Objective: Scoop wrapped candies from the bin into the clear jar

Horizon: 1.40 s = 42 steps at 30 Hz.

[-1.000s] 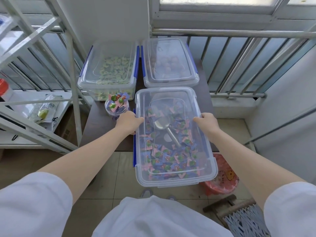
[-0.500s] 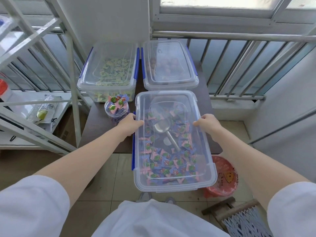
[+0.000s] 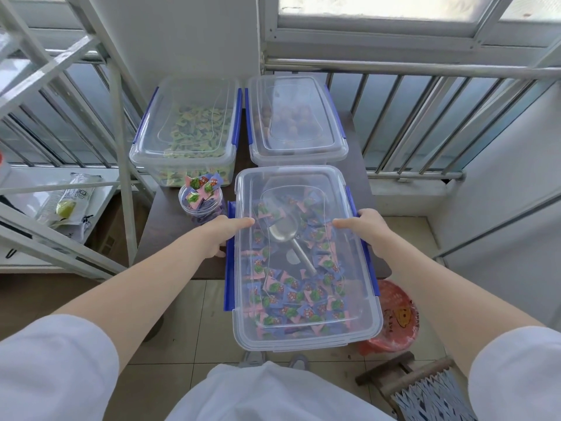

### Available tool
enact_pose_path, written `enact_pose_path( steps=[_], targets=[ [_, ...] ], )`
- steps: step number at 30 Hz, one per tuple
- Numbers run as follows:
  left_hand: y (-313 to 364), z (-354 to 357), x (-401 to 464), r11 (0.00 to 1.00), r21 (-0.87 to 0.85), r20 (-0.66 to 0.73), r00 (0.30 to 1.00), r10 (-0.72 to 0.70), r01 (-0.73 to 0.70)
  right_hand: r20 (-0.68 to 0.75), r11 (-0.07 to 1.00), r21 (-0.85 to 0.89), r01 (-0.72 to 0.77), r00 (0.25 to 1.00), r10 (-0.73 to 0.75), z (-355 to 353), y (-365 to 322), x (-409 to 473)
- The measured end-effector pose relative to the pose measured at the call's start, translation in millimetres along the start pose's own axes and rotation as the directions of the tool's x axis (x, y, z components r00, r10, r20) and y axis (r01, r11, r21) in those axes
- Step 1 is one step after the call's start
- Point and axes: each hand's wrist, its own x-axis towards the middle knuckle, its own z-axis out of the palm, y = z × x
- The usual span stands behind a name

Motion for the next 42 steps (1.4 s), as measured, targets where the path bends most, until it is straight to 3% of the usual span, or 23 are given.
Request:
enact_pose_path(
  steps=[10, 18, 23, 35, 39, 42],
  targets=[
    [5, -2, -6, 0.999, 0.052, -0.025, 1.0, -0.011, 0.012, -0.134, 0.996, -0.063, 0.064, 0.988, -0.072, 10, -10, -3],
    [18, 5, -10, 0.98, 0.175, -0.096, 0.989, 0.114, -0.096, -0.149, 0.981, -0.183, 0.056, 0.985, -0.084, 11, -15, -6],
    [24, 9, -12, 0.926, 0.349, -0.155, 0.966, 0.207, -0.142, -0.142, 0.98, -0.192, 0.049, 0.987, -0.077, 12, -16, -8],
    [38, 9, -11, 0.789, 0.593, -0.108, 0.955, 0.275, -0.16, -0.13, 0.973, -0.228, 0.032, 0.99, -0.063, 10, -20, -8],
    [44, 5, -9, 0.685, 0.674, -0.121, 0.872, 0.474, -0.278, -0.14, 0.92, -0.379, 0.103, 0.976, -0.167, 7, -28, -15],
    [57, 3, -15, 0.555, 0.755, -0.091, 0.782, 0.616, -0.349, -0.181, 0.805, -0.559, 0.199, 0.918, -0.353, -1, -43, -19]
  ],
)
